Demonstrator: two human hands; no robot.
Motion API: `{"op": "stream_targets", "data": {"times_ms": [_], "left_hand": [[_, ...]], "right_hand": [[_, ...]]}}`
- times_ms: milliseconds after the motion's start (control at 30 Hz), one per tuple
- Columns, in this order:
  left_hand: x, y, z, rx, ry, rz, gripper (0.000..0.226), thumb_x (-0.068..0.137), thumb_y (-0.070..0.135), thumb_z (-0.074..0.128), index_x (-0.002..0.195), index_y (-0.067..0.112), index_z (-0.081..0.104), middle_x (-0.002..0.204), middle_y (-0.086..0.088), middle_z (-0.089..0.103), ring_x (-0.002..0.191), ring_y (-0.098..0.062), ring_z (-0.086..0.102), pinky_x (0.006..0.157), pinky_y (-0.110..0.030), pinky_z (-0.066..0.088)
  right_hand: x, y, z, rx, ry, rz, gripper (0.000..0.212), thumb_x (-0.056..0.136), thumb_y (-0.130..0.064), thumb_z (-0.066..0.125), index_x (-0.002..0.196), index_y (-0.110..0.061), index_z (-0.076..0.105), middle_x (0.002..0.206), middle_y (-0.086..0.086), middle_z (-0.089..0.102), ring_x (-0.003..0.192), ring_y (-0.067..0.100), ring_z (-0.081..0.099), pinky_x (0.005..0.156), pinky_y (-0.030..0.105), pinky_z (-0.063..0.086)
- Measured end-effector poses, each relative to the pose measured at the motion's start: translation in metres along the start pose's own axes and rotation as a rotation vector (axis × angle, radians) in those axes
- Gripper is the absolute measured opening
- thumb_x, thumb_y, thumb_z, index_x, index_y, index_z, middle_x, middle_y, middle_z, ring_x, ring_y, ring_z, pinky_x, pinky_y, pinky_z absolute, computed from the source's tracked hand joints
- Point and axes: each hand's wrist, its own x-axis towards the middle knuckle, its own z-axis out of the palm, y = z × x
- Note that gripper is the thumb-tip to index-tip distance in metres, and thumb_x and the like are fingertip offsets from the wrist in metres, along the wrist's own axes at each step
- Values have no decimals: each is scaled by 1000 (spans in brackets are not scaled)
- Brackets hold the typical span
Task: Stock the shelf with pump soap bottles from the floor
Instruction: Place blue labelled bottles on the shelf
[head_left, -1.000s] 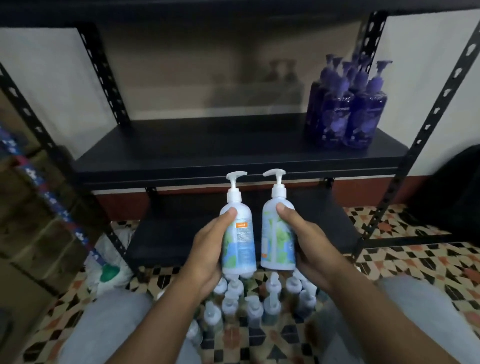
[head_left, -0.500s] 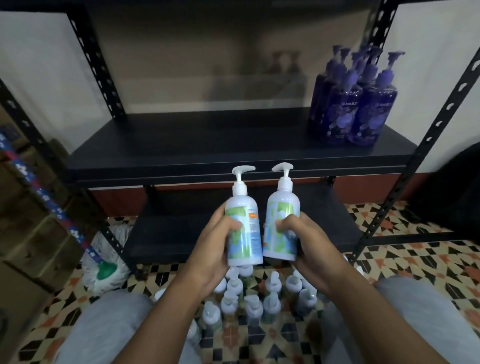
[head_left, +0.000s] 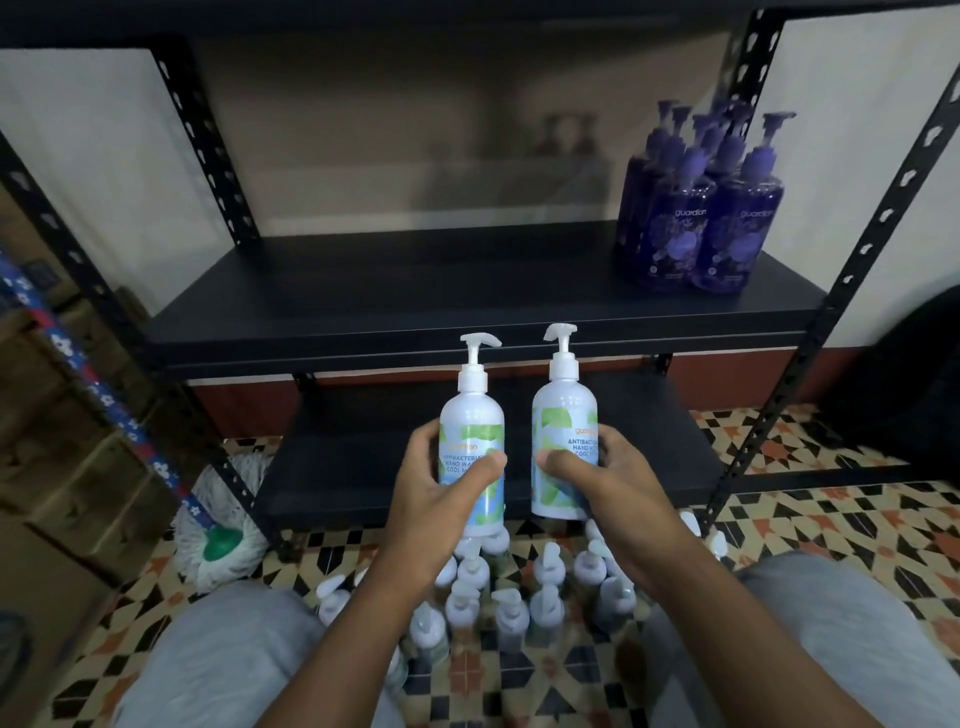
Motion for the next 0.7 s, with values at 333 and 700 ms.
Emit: {"op": "stream_targets", "data": {"times_ms": [333, 700], "left_hand": [[-5, -1, -1, 73, 37, -27, 28, 83, 22, 81, 105, 20, 63, 93, -6, 72, 75, -11, 72, 62, -24, 57], [24, 28, 8, -2, -28, 62, 29, 89, 18, 75, 114, 19, 59, 102, -10, 73, 85, -24, 77, 72, -39, 63]], "right_hand": [[-11, 1, 2, -82, 16, -78, 34, 82, -25, 82, 111, -21, 66, 100, 7, 74, 85, 18, 74, 73, 32, 62], [12, -17, 6, -121, 57, -206, 45, 83, -31, 81, 119, -32, 54, 101, -2, 70, 84, 9, 72, 67, 23, 58]]}}
